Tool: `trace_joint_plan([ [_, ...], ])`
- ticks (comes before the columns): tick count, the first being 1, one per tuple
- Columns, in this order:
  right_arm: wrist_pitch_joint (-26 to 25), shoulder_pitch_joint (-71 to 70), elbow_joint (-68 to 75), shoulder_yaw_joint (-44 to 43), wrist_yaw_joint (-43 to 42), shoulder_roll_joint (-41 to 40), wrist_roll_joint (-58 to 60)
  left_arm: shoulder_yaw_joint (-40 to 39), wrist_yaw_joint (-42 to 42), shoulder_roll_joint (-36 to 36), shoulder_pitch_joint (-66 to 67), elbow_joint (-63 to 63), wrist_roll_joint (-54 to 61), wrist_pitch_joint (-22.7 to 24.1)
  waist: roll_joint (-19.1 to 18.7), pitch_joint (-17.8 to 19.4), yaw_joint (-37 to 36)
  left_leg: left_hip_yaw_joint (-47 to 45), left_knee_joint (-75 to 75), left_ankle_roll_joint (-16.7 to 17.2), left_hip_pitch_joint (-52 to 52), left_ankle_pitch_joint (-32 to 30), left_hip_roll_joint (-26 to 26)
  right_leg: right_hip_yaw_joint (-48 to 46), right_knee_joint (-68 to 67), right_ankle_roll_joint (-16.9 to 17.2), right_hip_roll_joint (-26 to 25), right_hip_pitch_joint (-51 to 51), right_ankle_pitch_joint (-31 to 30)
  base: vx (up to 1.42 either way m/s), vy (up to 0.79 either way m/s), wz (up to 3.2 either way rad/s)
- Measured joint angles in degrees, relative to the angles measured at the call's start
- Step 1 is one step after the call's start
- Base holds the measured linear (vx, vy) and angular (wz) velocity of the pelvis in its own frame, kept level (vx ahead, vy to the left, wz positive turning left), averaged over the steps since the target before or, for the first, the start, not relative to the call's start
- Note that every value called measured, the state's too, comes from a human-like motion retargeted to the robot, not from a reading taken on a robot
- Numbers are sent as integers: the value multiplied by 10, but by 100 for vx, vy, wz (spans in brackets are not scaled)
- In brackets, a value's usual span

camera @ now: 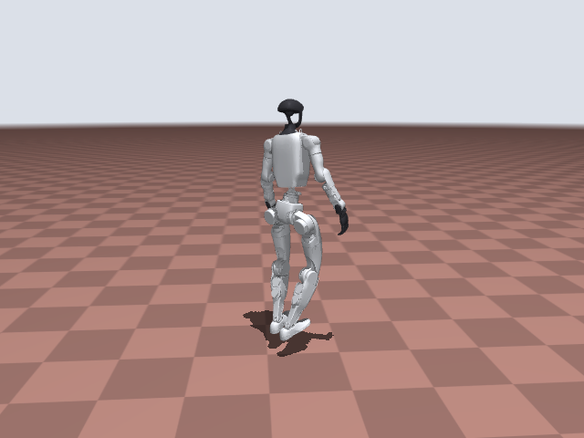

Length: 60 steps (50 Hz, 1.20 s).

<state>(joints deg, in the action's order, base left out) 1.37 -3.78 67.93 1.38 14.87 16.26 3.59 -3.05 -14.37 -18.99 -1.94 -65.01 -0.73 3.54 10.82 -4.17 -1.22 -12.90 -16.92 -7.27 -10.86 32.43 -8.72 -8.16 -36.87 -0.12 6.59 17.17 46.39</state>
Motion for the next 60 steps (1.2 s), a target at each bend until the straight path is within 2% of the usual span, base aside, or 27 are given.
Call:
trace_joint_plan([
  [27, 5, -21, 11, 1, -8, -6, -10, 8, -14, 5, 16, -12, 3, 16, -1, -3, 21, -23, 128, 3, 80, -61, -19, 13, 14, -3, 5, -18, -6, 0, 0, 0],
  [41, 14, -25, 3, 9, -4, -15, -2, 0, -22, 1, 18, -30, -2, 20, -1, -1, 24, -40, 156, 8, 98, -74, -18, 28, 24, -4, -4, -23, -13, 0, 0, 0],
  [53, 20, -27, -9, 36, 20, -32, 19, 9, -35, 6, 16, -22, -13, 26, 9, -8, 32, -69, 110, 8, 71, -53, -3, 49, 26, -6, -17, -9, -20, 1, -3, -10],
  [60, 26, -25, -16, 54, 36, -39, 41, 5, -27, -3, 16, 11, -13, 30, 14, -5, 34, -96, -59, -5, 1, 11, 42, 67, 27, -15, -36, -7, -22, 2, -7, -24],
])
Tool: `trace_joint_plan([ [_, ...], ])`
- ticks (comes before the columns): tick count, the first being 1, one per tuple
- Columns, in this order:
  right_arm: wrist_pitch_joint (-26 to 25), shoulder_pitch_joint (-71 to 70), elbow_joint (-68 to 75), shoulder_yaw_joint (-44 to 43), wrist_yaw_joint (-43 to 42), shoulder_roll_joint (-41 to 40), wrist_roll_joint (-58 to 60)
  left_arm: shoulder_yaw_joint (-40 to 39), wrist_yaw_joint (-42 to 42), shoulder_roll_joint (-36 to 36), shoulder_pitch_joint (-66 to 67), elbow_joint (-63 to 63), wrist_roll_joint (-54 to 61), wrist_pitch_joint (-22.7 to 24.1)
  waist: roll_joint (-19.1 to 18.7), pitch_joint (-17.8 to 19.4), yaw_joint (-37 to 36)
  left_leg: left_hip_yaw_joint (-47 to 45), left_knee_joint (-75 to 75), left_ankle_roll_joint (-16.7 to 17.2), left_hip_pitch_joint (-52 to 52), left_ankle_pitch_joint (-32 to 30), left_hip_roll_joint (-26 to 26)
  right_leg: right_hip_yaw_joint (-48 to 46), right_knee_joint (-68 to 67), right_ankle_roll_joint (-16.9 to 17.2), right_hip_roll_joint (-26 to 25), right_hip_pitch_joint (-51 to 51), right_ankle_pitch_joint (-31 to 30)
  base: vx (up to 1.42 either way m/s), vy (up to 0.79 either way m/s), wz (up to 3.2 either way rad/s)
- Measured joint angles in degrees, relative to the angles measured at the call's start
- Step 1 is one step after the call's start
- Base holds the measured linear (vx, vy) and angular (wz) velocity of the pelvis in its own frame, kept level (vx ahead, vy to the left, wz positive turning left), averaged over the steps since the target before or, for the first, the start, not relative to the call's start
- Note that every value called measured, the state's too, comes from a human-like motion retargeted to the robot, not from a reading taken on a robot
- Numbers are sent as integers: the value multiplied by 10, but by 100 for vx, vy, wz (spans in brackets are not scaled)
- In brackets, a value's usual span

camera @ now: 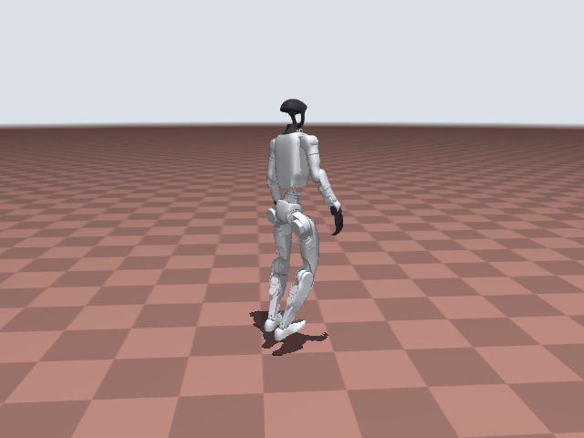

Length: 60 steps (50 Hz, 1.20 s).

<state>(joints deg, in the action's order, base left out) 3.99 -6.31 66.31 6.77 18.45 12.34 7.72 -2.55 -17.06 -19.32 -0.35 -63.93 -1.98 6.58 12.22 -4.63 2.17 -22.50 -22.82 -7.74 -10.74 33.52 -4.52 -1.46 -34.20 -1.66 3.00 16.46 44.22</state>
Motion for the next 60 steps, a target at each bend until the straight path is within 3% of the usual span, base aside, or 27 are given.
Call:
trace_joint_plan([
  [6, 0, -4, 3, 17, 11, -3, 15, -7, 14, -16, 0, 32, 2, 2, -12, 12, -11, -29, -287, -31, -111, 43, 105, 10, 3, -12, -44, -4, -2, 3, -7, -31],
  [11, -4, -7, 13, 24, 18, 3, 20, -17, 18, -21, 9, 34, 9, 0, -28, 13, -36, 12, -380, -46, -208, 75, 128, 33, 18, -13, -86, -8, -11, 9, -4, -63],
  [15, -4, -16, 19, 24, 21, 7, 17, -24, 17, -19, 12, 12, 20, -2, -31, 3, -51, 31, -311, -32, -261, 66, 100, 54, 58, -6, -96, -16, -27, 17, 0, -54],
  [22, 1, -25, 13, 33, 29, 7, 18, -31, 12, -5, 26, -47, 42, -2, -13, -15, -50, 58, -60, 6, -272, -25, 7, 79, 66, 11, -68, -31, -27, 21, 2, -39],
  [28, 5, -29, -1, 38, 27, 10, 20, -44, 10, 6, 52, -78, 63, -3, -4, -36, -44, 71, 17, 19, -265, -83, -27, 96, 21, 23, -55, -32, -16, 27, 5, -43],
  [31, 7, -32, -6, 38, 25, 11, 21, -54, 9, 9, 60, -92, 81, -2, 5, -48, -45, 62, 24, 17, -250, -111, -32, 56, 9, 37, -32, -30, -35, 34, 4, -65],
  [36, 7, -31, -13, 39, 21, 16, 26, -68, 8, 21, 70, -104, 115, 2, 23, -66, -28, 55, 37, 9, -210, -138, -62, 60, -66, 80, 4, -25, -98, 36, 8, -37],
  [42, 5, -23, -31, 43, 17, 34, 31, -71, 13, 39, 70, -87, 141, 7, 47, -76, 10, 42, 103, -11, -126, -141, -122, 73, -264, 145, 56, 39, -258, 34, 8, -20],
  [45, 5, -19, -41, 42, 15, 41, 29, -65, 25, 42, 58, -66, 146, 9, 47, -78, 26, 39, 144, -13, -80, -142, -140, 63, -354, 132, 84, 91, -258, 34, 6, -41],
  [50, 11, -4, -53, 36, 13, 45, 23, -58, 53, 43, 22, -25, 149, 13, 31, -74, 48, 43, 226, -1, 6, -153, -148, 37, -378, 71, 117, 176, -161, 35, 4, -50],
  [55, 16, 13, -53, 20, 10, 49, 13, -56, 73, 43, -24, 26, 151, 21, -5, -51, 57, 53, 261, 18, 75, -146, -128, -5, -275, 38, 99, 219, -118, 35, 0, -41],
  [60, 16, 35, -31, -1, 10, 53, 2, -47, 75, 46, -49, 81, 142, 37, -37, -42, 57, 56, 257, 29, 106, -123, -107, -39, -125, 51, 57, 237, -152, 32, -2, -31],
])
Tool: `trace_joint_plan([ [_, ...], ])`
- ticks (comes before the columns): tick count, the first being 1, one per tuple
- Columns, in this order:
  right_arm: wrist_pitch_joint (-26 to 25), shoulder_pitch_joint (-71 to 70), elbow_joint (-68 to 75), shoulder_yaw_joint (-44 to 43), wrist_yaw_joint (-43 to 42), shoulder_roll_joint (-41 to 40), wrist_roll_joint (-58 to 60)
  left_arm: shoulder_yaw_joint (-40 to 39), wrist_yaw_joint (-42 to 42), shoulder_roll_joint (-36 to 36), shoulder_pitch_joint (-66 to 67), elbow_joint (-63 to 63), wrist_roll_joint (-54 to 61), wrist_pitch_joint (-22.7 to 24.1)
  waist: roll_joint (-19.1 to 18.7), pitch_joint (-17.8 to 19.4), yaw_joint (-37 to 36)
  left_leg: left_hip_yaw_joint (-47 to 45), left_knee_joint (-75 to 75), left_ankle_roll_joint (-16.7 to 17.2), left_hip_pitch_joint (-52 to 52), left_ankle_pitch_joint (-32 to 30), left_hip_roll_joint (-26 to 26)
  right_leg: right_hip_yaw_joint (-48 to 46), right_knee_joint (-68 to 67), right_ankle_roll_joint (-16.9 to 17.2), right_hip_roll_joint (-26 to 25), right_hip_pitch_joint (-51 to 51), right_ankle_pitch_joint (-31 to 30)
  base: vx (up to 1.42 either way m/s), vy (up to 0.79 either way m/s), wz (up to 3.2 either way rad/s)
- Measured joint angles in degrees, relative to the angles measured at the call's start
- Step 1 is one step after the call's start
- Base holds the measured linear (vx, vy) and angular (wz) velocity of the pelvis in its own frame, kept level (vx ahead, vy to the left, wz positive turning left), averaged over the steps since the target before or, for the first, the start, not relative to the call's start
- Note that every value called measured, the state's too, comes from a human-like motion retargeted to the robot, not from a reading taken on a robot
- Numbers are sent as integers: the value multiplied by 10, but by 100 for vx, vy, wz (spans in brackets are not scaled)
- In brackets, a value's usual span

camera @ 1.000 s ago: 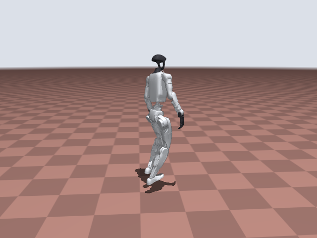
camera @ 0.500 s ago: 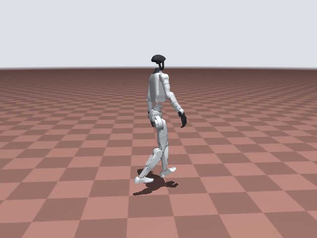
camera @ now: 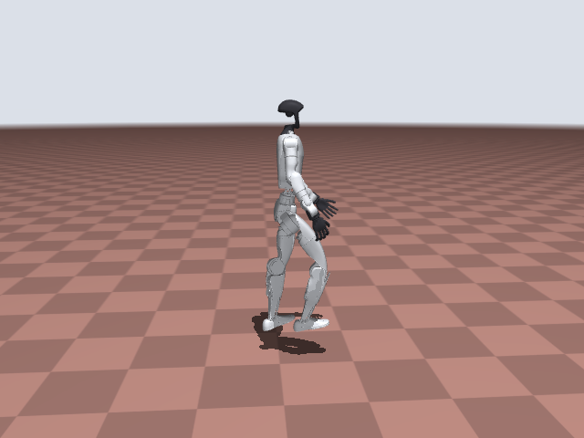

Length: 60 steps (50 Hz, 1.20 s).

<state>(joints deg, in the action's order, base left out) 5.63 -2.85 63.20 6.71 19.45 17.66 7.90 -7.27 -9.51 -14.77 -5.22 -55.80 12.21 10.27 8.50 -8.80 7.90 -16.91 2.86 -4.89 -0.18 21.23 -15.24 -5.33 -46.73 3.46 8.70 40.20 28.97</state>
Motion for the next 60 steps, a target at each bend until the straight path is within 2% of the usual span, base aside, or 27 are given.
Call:
trace_joint_plan([
  [5, -5, 27, 31, -17, 4, 2, -6, 9, -14, 4, -2, 32, -12, 11, -6, -14, -4, -4, 4, 5, 21, 12, -2, -13, 116, 21, -23, 21, -33, 29, -4, -26],
  [8, -9, 36, 54, -27, 11, 3, -7, 11, -27, 7, -1, 32, -17, 11, -12, -26, -12, -2, 4, 3, 33, 22, 0, -26, 162, 21, -31, 20, -49, 29, -3, -22],
  [15, -16, 40, 96, -46, 37, 4, -5, 0, -72, 25, 14, -37, -17, -8, -30, -44, -36, 21, 1, -5, 88, 33, 13, -53, 150, -9, -35, -18, -67, 34, -2, -16],
  [20, -14, 35, 103, -47, 44, 2, 2, -9, -115, 31, 40, -120, -20, -26, -39, -41, -50, 38, -79, 4, 107, 18, 39, -58, 120, -33, -42, -69, -43, 38, -3, -18],
  [23, -10, 28, 94, -39, 38, -3, 5, -10, -136, 26, 54, -168, -33, -34, -49, -25, -56, 44, -235, 23, 73, 18, 74, -63, 131, -44, -62, -120, -30, 37, -5, -15],
  [25, -7, 25, 85, -33, 33, -8, 7, -9, -146, 22, 67, -189, -43, -40, -58, -13, -63, 41, -365, 41, 34, -4, 110, -69, 137, -51, -81, -147, -24, 32, -5, -20],
  [27, -5, 20, 71, -27, 27, -13, 8, -4, -149, 17, 77, -203, -54, -45, -70, -4, -69, 29, -499, 40, -12, -7, 160, -77, 146, -60, -102, -167, -19, 28, -4, -18],
  [31, -2, 4, 46, -15, 16, -21, 7, 7, -151, 6, 90, -211, -74, -54, -89, 5, -90, 16, -680, 8, -102, 39, 251, -86, 171, -73, -140, -195, -13, 26, -4, -29],
  [35, -2, -12, 29, -3, 6, -28, 0, 10, -149, 3, 96, -208, -79, -60, -90, 11, -118, 27, -724, -26, -177, 117, 282, -76, 189, -71, -157, -216, -9, 23, -1, -51],
  [38, -5, -27, 20, 1, 4, -34, -10, 8, -148, 3, 92, -204, -76, -64, -77, 16, -134, 47, -677, -38, -219, 158, 259, -57, 209, -60, -154, -232, -11, 21, 1, -64],
  [41, -5, -36, 14, 6, 7, -42, -18, 6, -145, 5, 89, -202, -72, -63, -62, 23, -146, 76, -600, -37, -238, 170, 218, -33, 222, -47, -145, -246, -13, 19, 2, -79],
  [47, -6, -44, 9, 21, 16, -49, -25, 7, -127, 7, 81, -187, -65, -54, -46, 32, -152, 153, -466, -20, -240, 136, 141, 19, 244, -26, -134, -262, -20, 14, 2, -97],
  [52, -6, -39, 13, 34, 18, -51, -20, 12, -101, 8, 76, -162, -60, -45, -53, 30, -146, 193, -432, -7, -231, 113, 118, 58, 236, -18, -141, -258, -19, 10, 5, -98],
  [60, -8, -19, 55, 40, 8, -49, -3, 15, -59, -1, 44, -124, -51, -29, -59, 29, -115, 169, -360, -14, -186, 99, 111, 104, 255, -6, -135, -265, -30, 7, 7, -75],
])
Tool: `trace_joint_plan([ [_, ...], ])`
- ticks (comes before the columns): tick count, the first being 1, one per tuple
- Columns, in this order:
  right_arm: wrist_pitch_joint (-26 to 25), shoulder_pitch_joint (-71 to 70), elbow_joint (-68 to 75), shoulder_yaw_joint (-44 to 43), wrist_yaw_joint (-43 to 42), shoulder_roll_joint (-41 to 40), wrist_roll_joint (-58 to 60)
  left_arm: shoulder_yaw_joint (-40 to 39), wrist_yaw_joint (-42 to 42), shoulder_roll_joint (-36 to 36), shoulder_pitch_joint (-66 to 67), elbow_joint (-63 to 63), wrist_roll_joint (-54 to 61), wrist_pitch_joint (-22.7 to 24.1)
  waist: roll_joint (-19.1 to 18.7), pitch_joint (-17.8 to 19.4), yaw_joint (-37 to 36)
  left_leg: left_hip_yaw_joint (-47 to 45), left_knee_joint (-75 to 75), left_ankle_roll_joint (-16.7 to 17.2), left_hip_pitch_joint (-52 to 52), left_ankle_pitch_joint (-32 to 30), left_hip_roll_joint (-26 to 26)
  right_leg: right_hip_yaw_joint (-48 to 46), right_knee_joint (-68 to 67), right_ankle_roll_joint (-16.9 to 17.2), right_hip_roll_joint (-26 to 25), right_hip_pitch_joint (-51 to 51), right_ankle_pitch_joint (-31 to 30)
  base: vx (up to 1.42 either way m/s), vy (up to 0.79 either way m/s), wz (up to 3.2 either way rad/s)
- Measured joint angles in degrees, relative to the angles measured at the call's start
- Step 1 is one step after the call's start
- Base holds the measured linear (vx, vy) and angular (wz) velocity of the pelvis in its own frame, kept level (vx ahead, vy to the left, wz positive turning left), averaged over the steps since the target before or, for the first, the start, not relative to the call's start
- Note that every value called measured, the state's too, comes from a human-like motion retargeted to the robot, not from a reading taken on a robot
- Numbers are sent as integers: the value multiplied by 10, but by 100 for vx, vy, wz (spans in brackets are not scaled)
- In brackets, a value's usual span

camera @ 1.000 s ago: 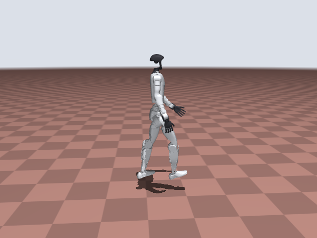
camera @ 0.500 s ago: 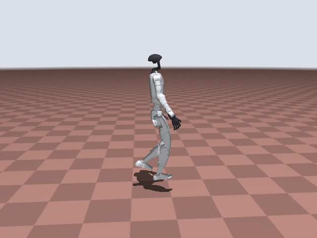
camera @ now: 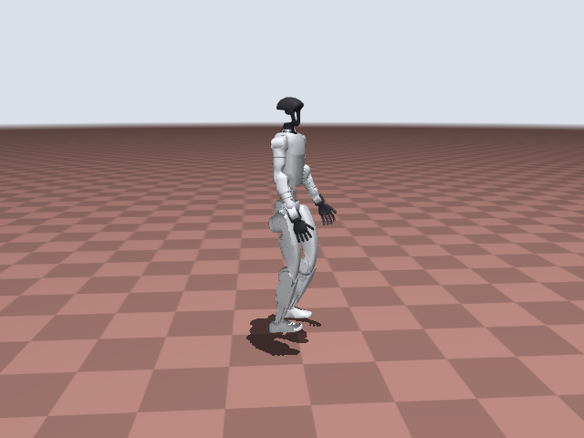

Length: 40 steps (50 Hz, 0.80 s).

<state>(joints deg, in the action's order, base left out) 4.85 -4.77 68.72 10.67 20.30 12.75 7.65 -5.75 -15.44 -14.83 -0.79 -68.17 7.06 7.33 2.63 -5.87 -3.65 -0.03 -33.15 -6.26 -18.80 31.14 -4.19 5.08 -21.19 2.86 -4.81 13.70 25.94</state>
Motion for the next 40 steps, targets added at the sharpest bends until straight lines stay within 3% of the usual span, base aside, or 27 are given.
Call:
trace_joint_plan([
  [25, 20, 17, -3, -16, -48, 25, 10, 7, 10, -13, -10, -34, -34, 8, -7, 21, 97, -153, 164, -19, 98, -39, -26, 57, -78, 51, 43, 55, 6, 1, 8, -56],
  [40, 28, -5, -34, 15, -50, 25, 24, 54, -11, -4, -1, -42, -85, 8, -1, 40, 114, -243, 219, -24, 130, -54, -34, -60, -171, 17, 135, 106, 4, -4, 5, -46],
])
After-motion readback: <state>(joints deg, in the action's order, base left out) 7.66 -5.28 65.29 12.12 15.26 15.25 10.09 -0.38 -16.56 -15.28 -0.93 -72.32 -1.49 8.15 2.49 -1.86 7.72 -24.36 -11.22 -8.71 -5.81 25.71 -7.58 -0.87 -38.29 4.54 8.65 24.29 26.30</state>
